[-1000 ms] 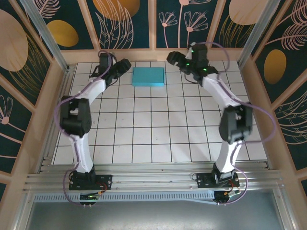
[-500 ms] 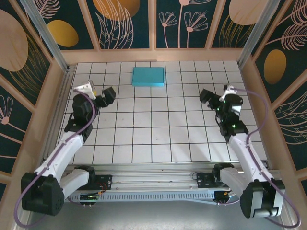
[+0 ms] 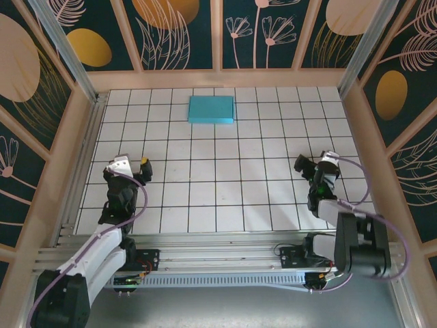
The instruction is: Fold the paper box
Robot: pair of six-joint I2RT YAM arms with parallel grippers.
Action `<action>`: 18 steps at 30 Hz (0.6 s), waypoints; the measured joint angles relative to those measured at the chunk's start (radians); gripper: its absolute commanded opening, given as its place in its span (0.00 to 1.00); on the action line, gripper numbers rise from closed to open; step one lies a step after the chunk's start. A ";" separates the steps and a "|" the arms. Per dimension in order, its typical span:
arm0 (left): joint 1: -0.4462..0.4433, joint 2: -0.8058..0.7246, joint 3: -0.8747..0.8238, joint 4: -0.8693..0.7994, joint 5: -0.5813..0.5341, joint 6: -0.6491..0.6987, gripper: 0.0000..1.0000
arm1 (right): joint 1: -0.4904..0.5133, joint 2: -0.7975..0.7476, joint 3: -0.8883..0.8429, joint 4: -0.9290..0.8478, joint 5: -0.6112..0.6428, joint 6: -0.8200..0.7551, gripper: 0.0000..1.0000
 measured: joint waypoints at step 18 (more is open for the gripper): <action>0.174 0.677 0.086 0.583 0.165 0.031 0.99 | 0.019 0.266 -0.062 0.610 -0.085 -0.103 0.99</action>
